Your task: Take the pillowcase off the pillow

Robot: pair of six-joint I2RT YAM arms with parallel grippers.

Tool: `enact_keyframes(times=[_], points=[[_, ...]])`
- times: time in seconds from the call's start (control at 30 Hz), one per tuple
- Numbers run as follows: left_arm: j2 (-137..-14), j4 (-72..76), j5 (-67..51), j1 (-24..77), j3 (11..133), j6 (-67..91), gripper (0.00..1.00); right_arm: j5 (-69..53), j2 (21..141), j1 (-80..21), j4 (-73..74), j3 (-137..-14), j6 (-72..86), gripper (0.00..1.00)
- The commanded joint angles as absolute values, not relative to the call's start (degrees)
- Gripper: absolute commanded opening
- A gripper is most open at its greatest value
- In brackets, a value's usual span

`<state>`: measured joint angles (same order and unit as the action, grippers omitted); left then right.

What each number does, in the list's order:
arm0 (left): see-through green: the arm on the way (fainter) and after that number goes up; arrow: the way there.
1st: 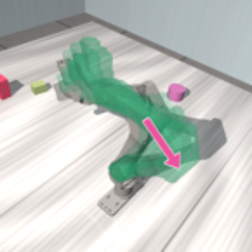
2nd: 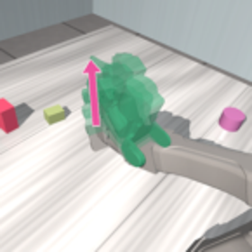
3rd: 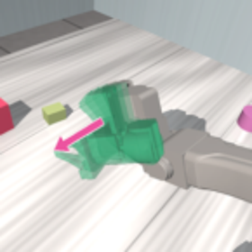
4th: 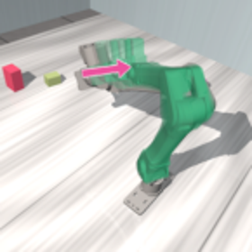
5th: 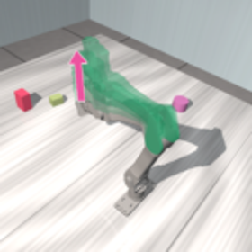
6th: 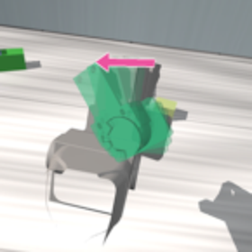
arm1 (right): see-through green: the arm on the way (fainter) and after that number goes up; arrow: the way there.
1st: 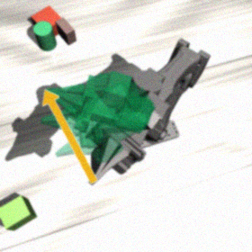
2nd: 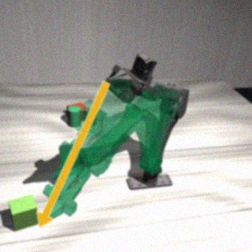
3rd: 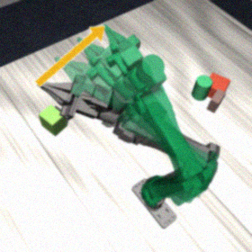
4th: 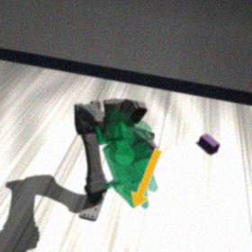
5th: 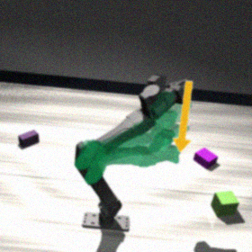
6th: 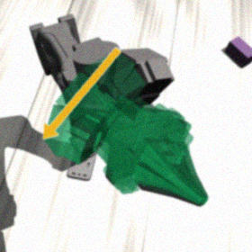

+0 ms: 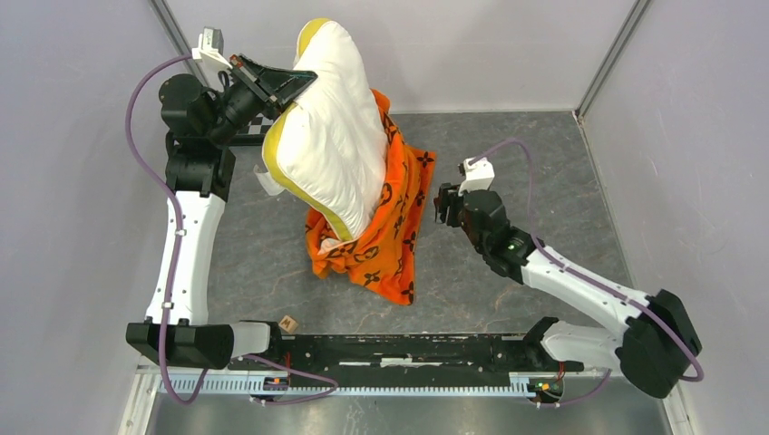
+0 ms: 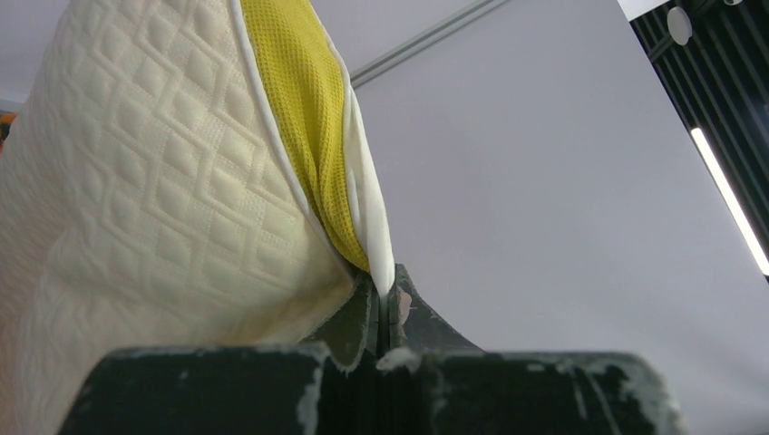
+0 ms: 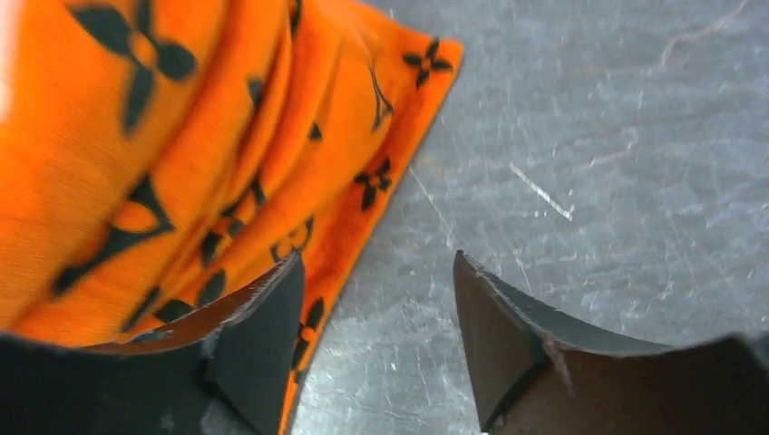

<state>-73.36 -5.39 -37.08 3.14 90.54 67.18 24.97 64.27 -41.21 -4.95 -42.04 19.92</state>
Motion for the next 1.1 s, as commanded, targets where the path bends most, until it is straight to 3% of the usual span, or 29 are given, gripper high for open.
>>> enact_keyframes(times=[0.0, 0.13, 0.37, 0.47, 0.6, 0.8, 0.97, 1.07], points=[[-70.04, 6.86, -37.00, 3.30, 94.48, 71.92, 0.02, 22.27, 69.92, -41.35, -7.84, -40.81, 21.65, 0.65], [-70.98, 7.89, -37.55, 3.29, 97.99, 74.40, 0.02, 15.97, 81.39, -44.03, -12.21, -48.29, 23.91, 0.59], [-71.93, 11.82, -38.94, 3.83, 102.57, 80.38, 0.02, 4.05, 103.63, -51.65, -16.45, -73.09, 27.60, 0.60], [-71.75, 11.75, -37.98, 6.48, 102.86, 79.40, 0.02, -2.22, 107.40, -52.47, -22.12, -77.87, 30.40, 0.62], [-70.94, 7.92, -35.53, 10.15, 99.43, 72.43, 0.02, -2.76, 104.13, -51.75, -26.52, -73.38, 29.52, 0.70], [-68.30, 8.09, -27.89, 16.53, 79.53, 64.84, 0.02, -1.64, 95.05, -45.11, -21.23, -58.80, 30.76, 0.82], [-72.35, 19.16, -22.50, 26.59, 58.75, 64.48, 0.02, 4.67, 81.48, -37.98, -21.39, -39.70, 30.90, 0.90], [-79.23, 27.97, -23.80, 30.79, 54.69, 67.57, 0.02, 10.38, 73.44, -34.87, -16.57, -34.62, 27.06, 0.93]])
